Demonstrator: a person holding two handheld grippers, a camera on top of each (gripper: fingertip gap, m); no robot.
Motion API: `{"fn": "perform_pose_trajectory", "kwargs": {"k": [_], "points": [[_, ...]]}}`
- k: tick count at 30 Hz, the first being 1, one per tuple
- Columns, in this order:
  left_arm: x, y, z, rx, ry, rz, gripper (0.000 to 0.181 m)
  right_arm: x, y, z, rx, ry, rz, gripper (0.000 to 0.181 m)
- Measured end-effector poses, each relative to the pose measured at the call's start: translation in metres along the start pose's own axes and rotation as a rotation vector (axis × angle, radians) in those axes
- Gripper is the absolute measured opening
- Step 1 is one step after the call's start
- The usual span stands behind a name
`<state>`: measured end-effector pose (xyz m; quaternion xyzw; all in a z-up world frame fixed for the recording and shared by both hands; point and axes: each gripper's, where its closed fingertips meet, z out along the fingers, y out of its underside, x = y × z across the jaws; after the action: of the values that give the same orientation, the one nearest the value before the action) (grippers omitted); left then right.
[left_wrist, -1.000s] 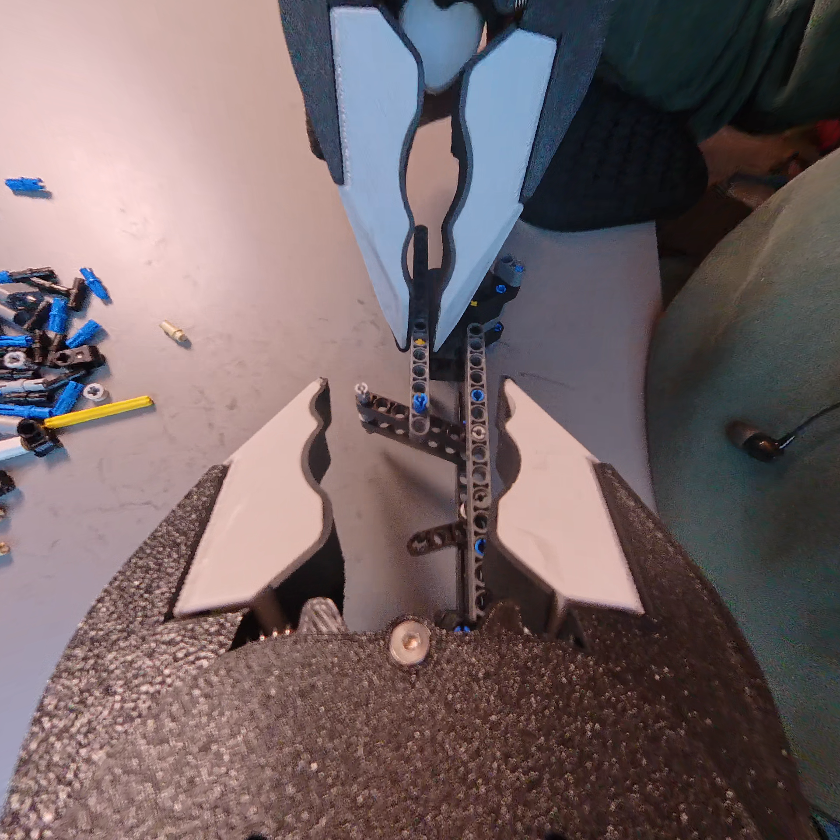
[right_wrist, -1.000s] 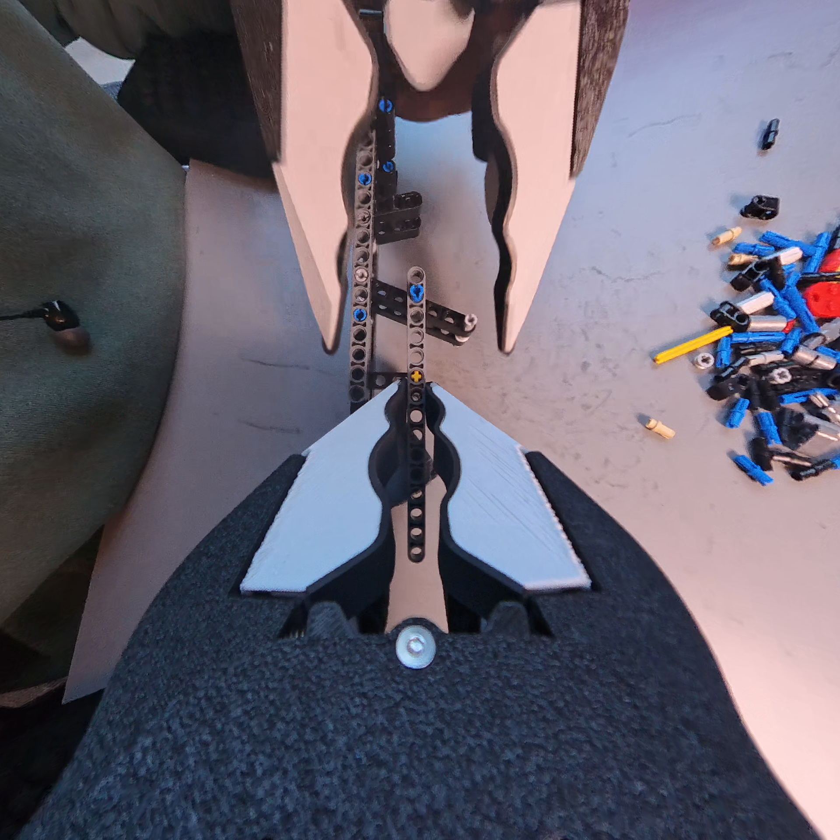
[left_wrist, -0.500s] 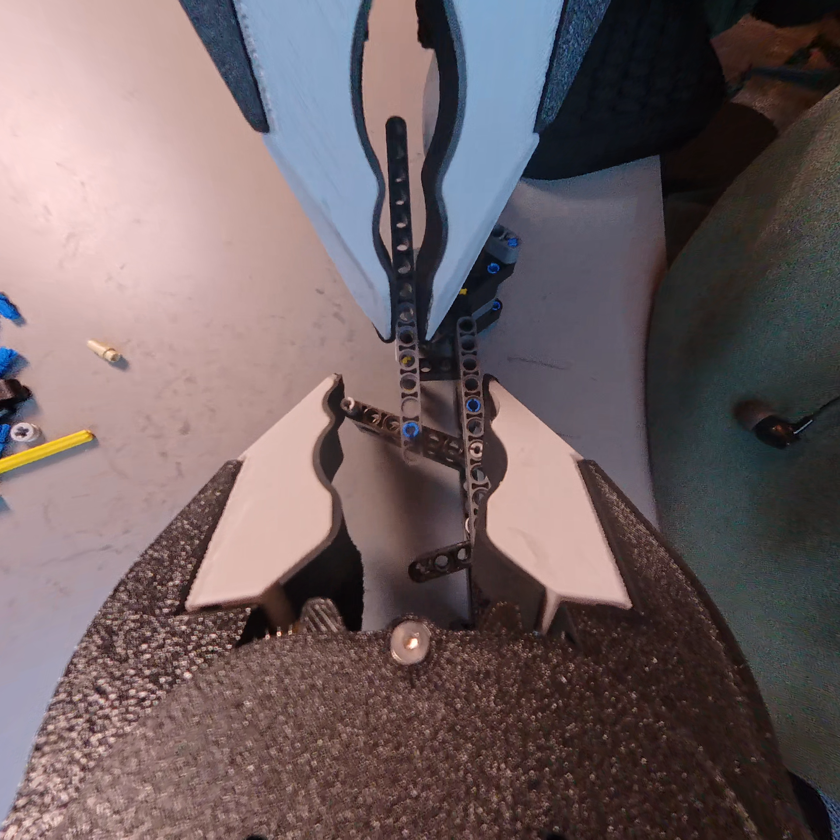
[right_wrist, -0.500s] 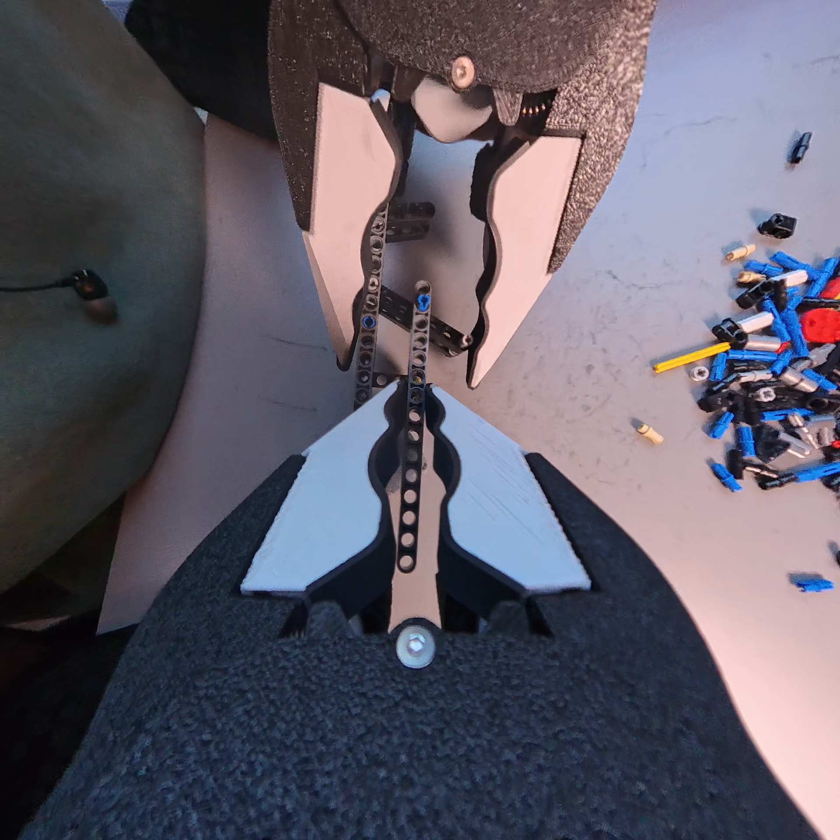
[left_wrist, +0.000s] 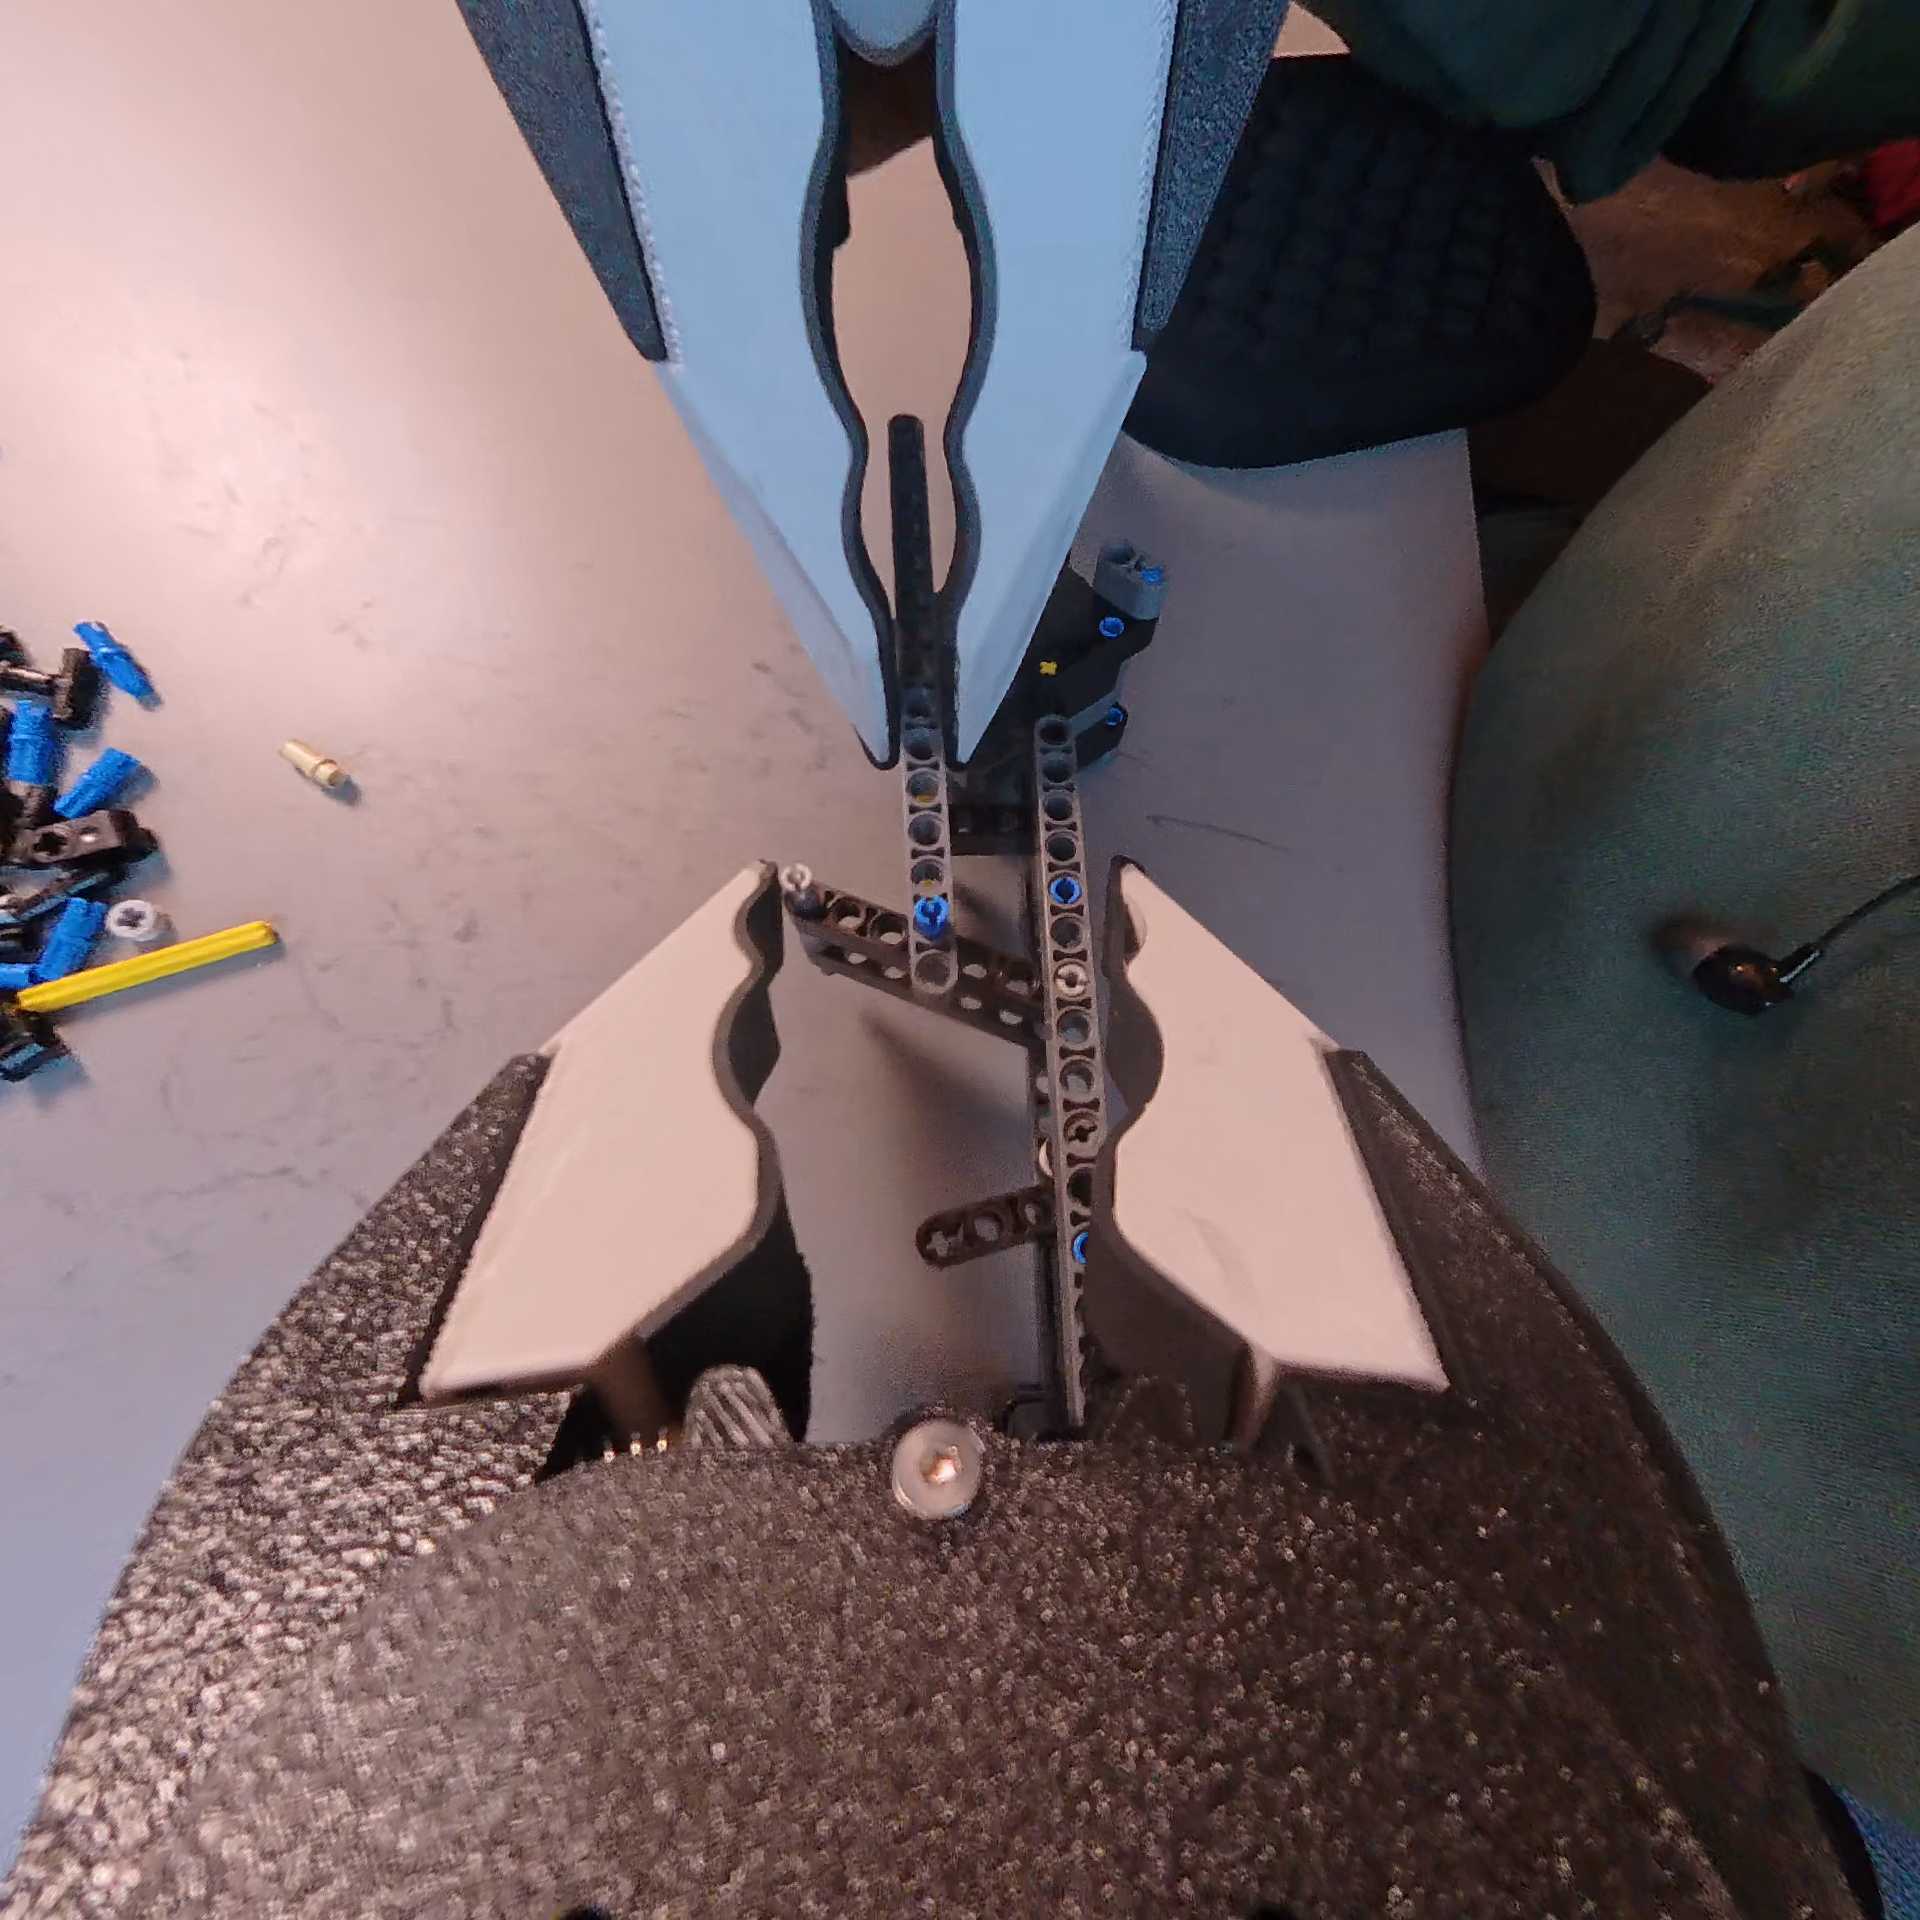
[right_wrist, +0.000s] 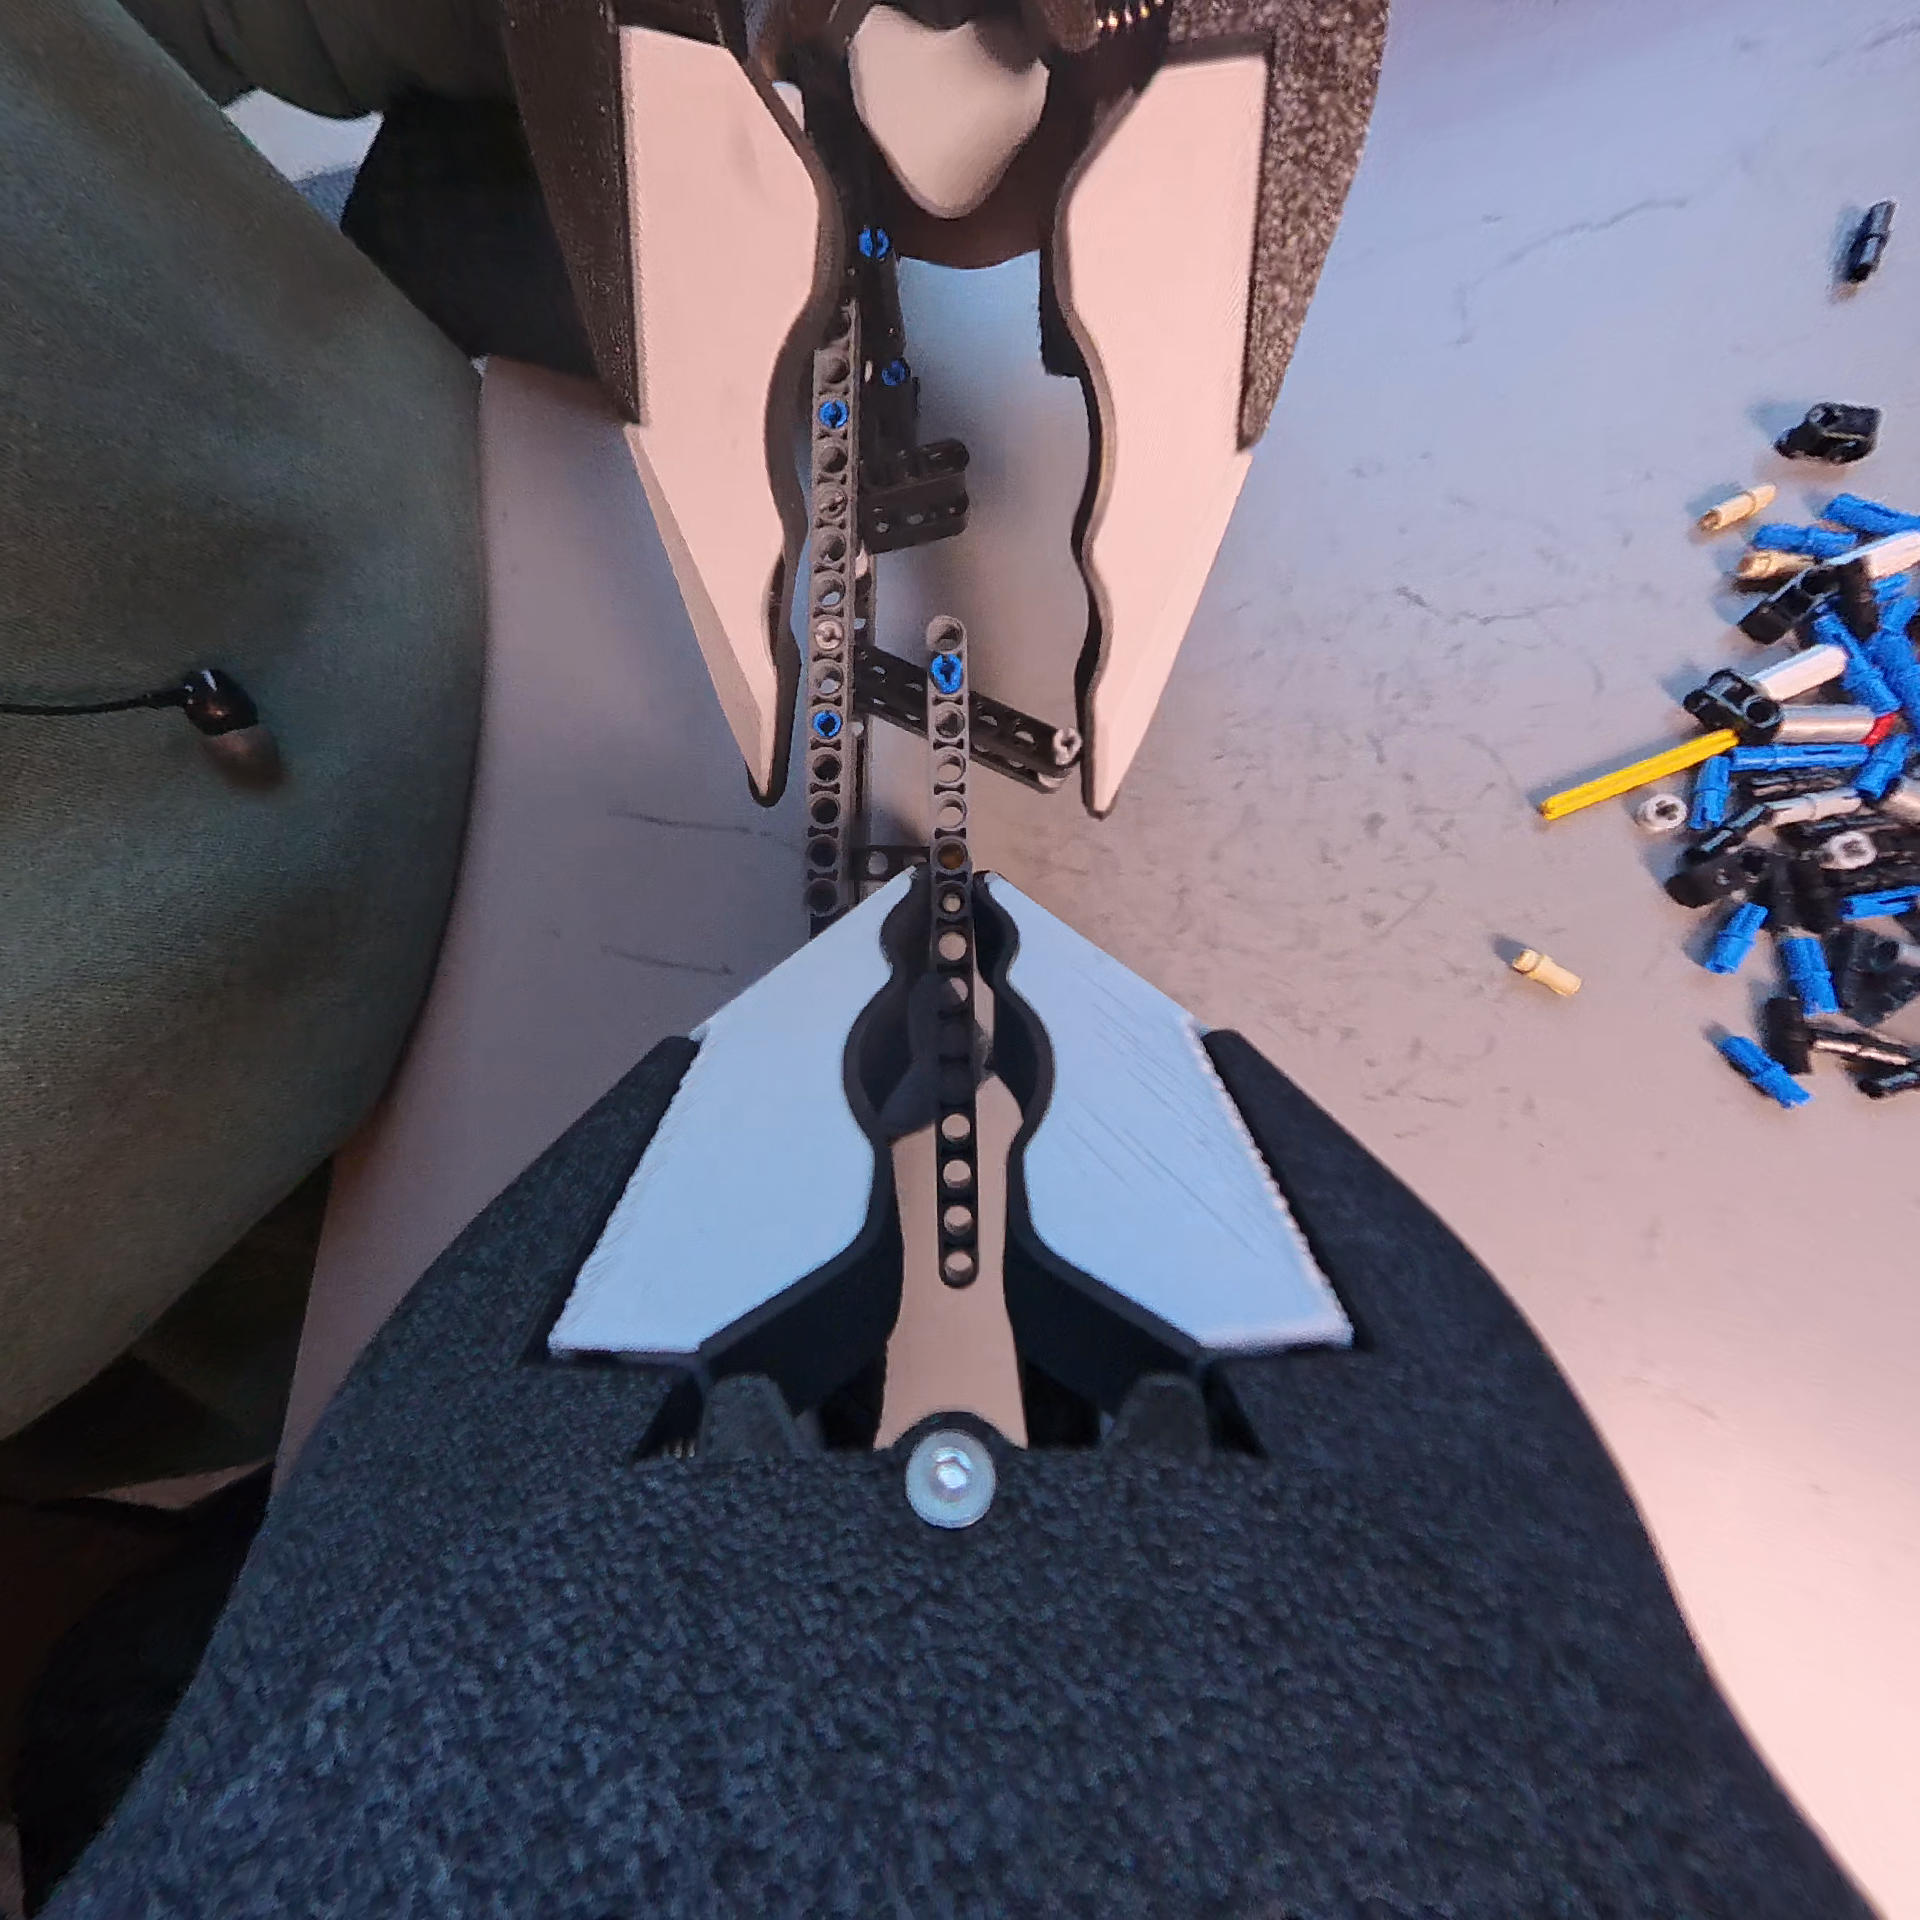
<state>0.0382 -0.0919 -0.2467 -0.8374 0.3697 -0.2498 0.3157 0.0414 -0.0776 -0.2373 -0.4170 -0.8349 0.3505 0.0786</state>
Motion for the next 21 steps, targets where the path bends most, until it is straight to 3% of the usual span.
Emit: {"fn": "perform_pose_trajectory", "kwargs": {"k": [1, 4, 8, 15, 17, 19, 21], "points": [[0.000, 0.000, 0.001, 0.002, -0.001, 0.000, 0.060, -0.001, -0.001, 0.000, -0.012, 0.010, -0.023, 0.007], [0.000, -0.001, 0.001, 0.000, -0.012, 0.010, 0.058, -0.005, -0.012, 0.005, -0.010, 0.009, -0.064, 0.015], [0.001, 0.001, 0.002, -0.016, -0.021, 0.014, 0.058, -0.002, -0.017, 0.016, -0.043, 0.039, -0.107, 0.006], [-0.002, 0.002, 0.004, -0.020, -0.006, -0.036, 0.055, 0.001, -0.021, 0.012, 0.113, -0.032, 0.022, 0.005], [0.002, 0.013, 0.009, -0.090, 0.020, -0.047, 0.052, 0.000, -0.055, -0.022, 0.340, -0.084, 0.095, 0.004], [0.002, 0.011, 0.008, -0.060, 0.015, -0.053, 0.049, 0.016, -0.048, -0.043, 0.251, 0.083, 0.017, 0.005], [-0.003, 0.010, 0.005, -0.051, -0.012, -0.047, 0.046, 0.014, -0.040, -0.037, 0.226, 0.079, 0.029, 0.006]]}}
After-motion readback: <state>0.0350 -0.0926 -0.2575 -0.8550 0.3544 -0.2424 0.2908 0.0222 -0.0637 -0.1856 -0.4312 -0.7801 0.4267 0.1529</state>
